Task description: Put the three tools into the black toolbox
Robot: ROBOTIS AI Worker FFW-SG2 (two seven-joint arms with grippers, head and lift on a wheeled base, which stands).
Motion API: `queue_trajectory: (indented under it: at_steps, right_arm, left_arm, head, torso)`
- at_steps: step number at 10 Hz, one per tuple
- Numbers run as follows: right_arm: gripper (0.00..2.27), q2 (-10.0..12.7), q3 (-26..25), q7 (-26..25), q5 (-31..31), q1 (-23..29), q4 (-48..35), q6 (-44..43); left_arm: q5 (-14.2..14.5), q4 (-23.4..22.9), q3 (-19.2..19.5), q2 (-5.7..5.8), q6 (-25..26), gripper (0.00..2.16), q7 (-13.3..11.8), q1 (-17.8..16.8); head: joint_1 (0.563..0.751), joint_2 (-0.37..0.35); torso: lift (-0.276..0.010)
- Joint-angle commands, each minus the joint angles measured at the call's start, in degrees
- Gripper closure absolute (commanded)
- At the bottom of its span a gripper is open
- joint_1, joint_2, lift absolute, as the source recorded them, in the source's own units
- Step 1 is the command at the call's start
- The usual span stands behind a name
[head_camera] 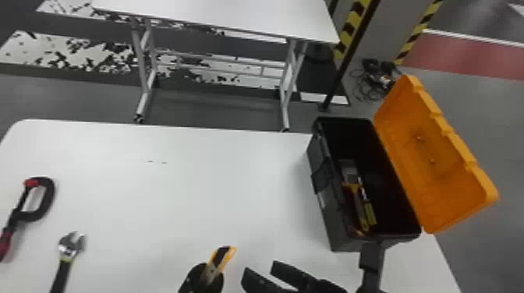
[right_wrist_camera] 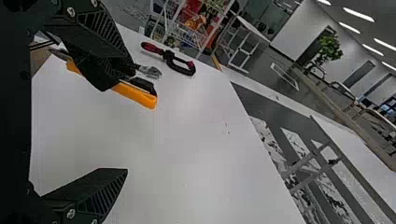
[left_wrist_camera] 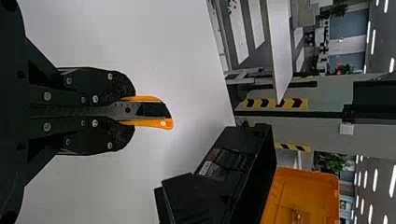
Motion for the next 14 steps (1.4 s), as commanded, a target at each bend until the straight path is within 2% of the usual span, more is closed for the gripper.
queue_trajectory:
  at_steps: [1, 2, 6, 8, 9, 10, 12, 13, 14]
  right_arm:
    - [0.13, 0.1, 2.2, 0.0, 1.2, -0.6, 1.5, -0.7]
    - [0.13, 0.1, 2.8, 0.0, 1.2, -1.0, 2.4, -1.2]
    - [0.13, 0.1, 3.7, 0.3, 1.2, -1.2, 4.5, -4.9]
    - [0.13, 0.1, 4.0, 0.2, 1.2, -1.1, 4.6, -5.8]
    - [0.23, 0.1, 4.2, 0.1, 1.4, -1.1, 4.6, -5.8]
    - [0.6, 0.1, 4.4, 0.1, 1.6, -1.2, 4.6, -5.8]
    - [1.97, 0.1, 5.0, 0.1, 2.3, -1.3, 4.3, -5.8]
    - [2.24, 0.1, 5.1, 0.2, 2.3, -1.3, 4.2, -5.8]
    - [2.24, 0.1, 5.1, 0.4, 2.3, -1.3, 4.2, -6.3]
  left_arm:
    - [-1.0, 0.3, -1.5, 0.24, 0.1, 1.84, 0.3, -0.1]
    - [-1.0, 0.3, -2.2, 0.94, 0.1, 1.84, 1.2, -0.1]
    - [-2.6, -0.2, -5.2, 2.26, 0.8, 1.84, 2.9, -0.1]
    - [-2.7, -0.5, -5.8, 2.43, 1.0, 1.84, 2.9, 0.0]
    - [-2.7, -0.5, -5.8, 2.43, 1.0, 1.84, 2.9, 0.0]
    - [-2.7, -0.5, -5.7, 2.43, 1.0, 1.84, 2.9, -0.1]
    - [-2.7, -0.3, -5.6, 2.43, 1.3, 1.84, 2.9, -0.5]
    - [-2.7, -0.2, -5.6, 2.34, 1.5, 1.84, 2.9, -0.6]
    - [-2.7, -0.1, -5.6, 2.34, 1.5, 1.84, 2.9, -0.7]
  head:
    - [0.695, -0.172]
    - [0.695, -0.16]
    - [0.695, -0.164]
    - [0.695, -0.181]
    - [0.695, -0.184]
    - [0.695, -0.187]
    - [0.695, -0.177]
    - [0.695, -0.168]
    - [0.695, -0.167]
  torso:
    - [-0.051]
    - [-0.051]
    - [-0.051]
    - [-0.051]
    - [-0.051]
    - [-0.051]
    - [-0.051]
    - [-0.051]
    - [-0.051]
